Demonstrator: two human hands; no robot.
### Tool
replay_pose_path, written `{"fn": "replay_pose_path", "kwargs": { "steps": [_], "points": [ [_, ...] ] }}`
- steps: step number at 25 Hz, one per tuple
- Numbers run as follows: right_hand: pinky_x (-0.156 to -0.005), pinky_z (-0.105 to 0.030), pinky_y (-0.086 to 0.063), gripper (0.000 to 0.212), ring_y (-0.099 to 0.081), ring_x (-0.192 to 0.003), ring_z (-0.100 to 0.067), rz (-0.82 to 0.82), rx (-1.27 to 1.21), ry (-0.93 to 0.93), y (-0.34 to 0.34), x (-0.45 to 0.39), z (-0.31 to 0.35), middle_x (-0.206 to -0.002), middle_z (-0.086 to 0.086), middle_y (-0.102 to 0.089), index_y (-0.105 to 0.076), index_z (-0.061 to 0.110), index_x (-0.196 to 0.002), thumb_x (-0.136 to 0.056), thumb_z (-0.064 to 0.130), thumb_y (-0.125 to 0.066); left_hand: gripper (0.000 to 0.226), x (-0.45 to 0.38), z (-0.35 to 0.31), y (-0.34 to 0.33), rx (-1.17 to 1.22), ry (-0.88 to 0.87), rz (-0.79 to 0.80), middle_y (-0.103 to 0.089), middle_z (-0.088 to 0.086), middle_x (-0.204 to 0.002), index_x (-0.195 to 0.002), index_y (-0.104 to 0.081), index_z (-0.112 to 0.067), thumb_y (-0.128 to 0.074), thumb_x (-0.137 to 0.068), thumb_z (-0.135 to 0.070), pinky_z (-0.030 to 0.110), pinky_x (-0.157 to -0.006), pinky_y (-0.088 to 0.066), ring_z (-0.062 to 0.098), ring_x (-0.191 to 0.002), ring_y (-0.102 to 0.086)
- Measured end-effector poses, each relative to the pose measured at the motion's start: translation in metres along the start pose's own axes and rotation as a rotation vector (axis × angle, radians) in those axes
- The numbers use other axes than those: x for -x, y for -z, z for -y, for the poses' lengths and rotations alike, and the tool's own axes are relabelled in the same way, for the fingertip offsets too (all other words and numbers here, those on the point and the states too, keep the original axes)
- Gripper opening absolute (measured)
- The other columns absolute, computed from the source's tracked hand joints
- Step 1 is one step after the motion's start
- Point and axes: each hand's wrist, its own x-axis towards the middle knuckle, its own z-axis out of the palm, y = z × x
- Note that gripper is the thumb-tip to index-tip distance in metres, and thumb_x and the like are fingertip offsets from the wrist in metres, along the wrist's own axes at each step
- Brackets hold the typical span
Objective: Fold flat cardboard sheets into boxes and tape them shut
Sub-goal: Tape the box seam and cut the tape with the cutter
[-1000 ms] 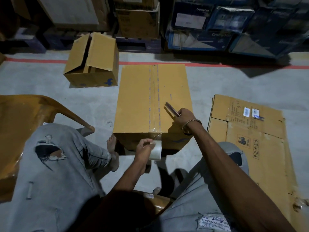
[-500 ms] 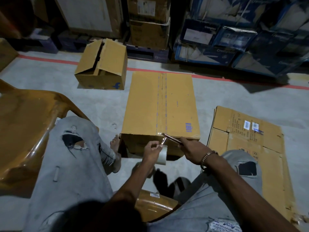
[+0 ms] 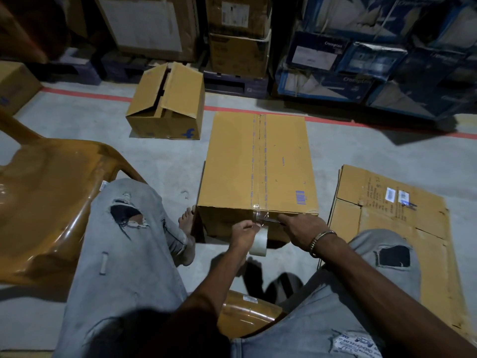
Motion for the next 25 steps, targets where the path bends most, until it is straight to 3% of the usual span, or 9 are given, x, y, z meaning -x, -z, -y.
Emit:
{"fn": "replay_pose_path", "kwargs": {
  "steps": [7,14,18,20,23,25],
  "points": [
    [-0.066,-0.035,-0.042,0.039,-0.067,-0.096,-0.035,-0.001,0.008,-0.032,0.004,-0.001,0.005,-0.105,-0.012,-0.070,-0.043,0.036,-0.148,-0.110,0.035,-0.034,0.018,0.000,-0.002,0.001,0.022,0.007,0.013,-0.071,0.002,-0.093,-0.083,-0.067,-0.027,-0.075,-0.095,-0.016,0.030,-0.067,-0.055,0.024,-0.084,-0.066],
    [-0.067,-0.035,-0.043,0.040,-0.068,-0.098,-0.035,-0.044,0.033,-0.037,0.003,-0.002,0.008,-0.107,-0.011,-0.071,-0.048,0.037,-0.147,-0.109,0.032,-0.036,0.015,-0.001,-0.002,0.001,0.019,0.001,0.004,-0.074,0.006,-0.101,-0.086,-0.068,-0.027,-0.078,-0.092,-0.018,0.045,-0.087,-0.060,0.029,-0.096,-0.071],
    [-0.069,-0.036,-0.044,0.036,-0.068,-0.100,-0.035,-0.069,0.054,-0.075,-0.001,-0.010,0.009,-0.109,-0.012,-0.068,-0.058,0.026,-0.138,-0.106,0.031,-0.042,0.008,-0.001,-0.001,0.001,0.022,-0.005,0.009,-0.074,0.008,-0.099,-0.090,-0.071,-0.024,-0.076,-0.094,-0.019,0.034,-0.070,-0.056,0.024,-0.083,-0.067],
    [-0.069,-0.036,-0.043,0.034,-0.068,-0.101,-0.035,-0.072,0.050,-0.083,-0.002,-0.013,0.010,-0.109,-0.013,-0.068,-0.062,0.020,-0.133,-0.105,0.030,-0.045,0.005,-0.001,-0.001,0.001,0.034,-0.007,0.012,-0.074,0.010,-0.102,-0.098,-0.072,-0.020,-0.076,-0.094,-0.018,0.033,-0.069,-0.054,0.025,-0.083,-0.066],
    [-0.069,-0.036,-0.043,0.033,-0.067,-0.101,-0.035,-0.075,0.029,-0.091,-0.006,-0.010,0.004,-0.110,-0.012,-0.067,-0.064,0.018,-0.129,-0.104,0.033,-0.047,0.018,0.000,-0.003,0.001,0.045,-0.003,0.024,-0.072,0.008,-0.099,-0.112,-0.072,-0.013,-0.075,-0.095,-0.016,0.034,-0.072,-0.055,0.025,-0.082,-0.066],
    [-0.071,-0.036,-0.042,0.034,-0.065,-0.103,-0.036,-0.076,0.010,-0.098,-0.005,-0.011,0.003,-0.112,-0.013,-0.065,-0.062,0.016,-0.130,-0.104,0.033,-0.047,0.010,-0.001,-0.004,0.002,0.041,-0.009,0.027,-0.071,0.006,-0.095,-0.106,-0.073,-0.015,-0.074,-0.095,-0.016,0.036,-0.072,-0.056,0.025,-0.081,-0.066]
  ]
}}
